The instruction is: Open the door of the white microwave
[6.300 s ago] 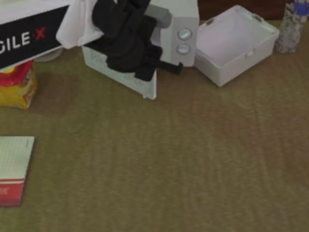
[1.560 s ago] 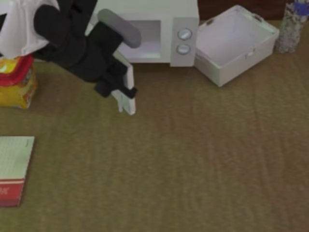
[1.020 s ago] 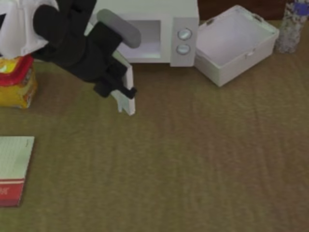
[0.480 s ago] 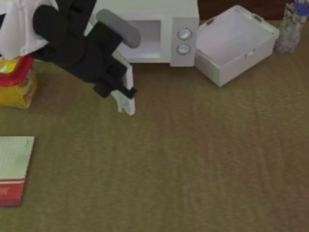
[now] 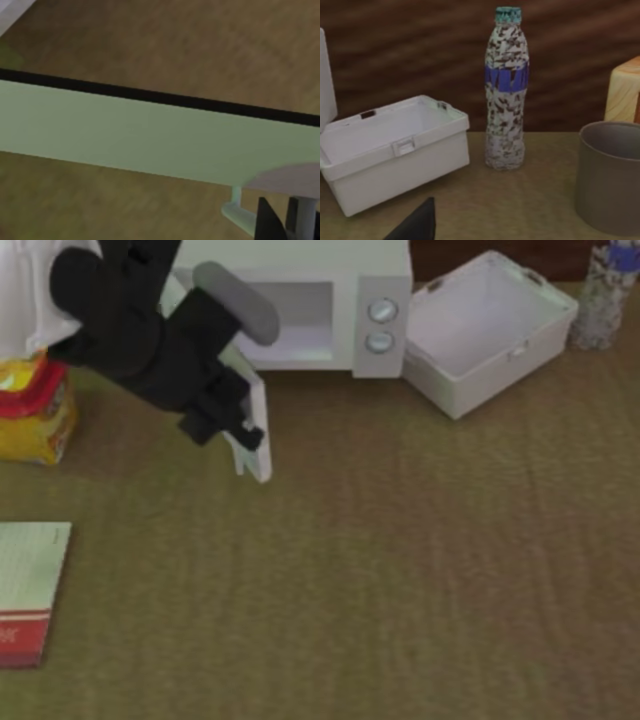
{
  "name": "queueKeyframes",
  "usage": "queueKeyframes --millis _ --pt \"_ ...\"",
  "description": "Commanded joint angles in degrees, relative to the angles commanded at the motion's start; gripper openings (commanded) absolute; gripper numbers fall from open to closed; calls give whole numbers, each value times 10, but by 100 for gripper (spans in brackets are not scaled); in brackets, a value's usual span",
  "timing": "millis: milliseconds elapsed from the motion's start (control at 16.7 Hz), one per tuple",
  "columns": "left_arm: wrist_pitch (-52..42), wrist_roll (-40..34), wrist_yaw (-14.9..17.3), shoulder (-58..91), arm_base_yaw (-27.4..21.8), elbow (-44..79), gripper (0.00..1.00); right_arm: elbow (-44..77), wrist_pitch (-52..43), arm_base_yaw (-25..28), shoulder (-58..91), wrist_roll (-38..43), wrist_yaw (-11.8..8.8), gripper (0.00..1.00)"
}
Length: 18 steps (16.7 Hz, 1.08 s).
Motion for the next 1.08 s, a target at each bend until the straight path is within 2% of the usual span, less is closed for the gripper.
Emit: queueKeyframes --millis 240,1080 --pt "-12 49 23 -8 21 -9 0 0 0 0 0 0 0 100" --pt "-13 50 24 -8 21 -9 0 0 0 0 0 0 0 100"
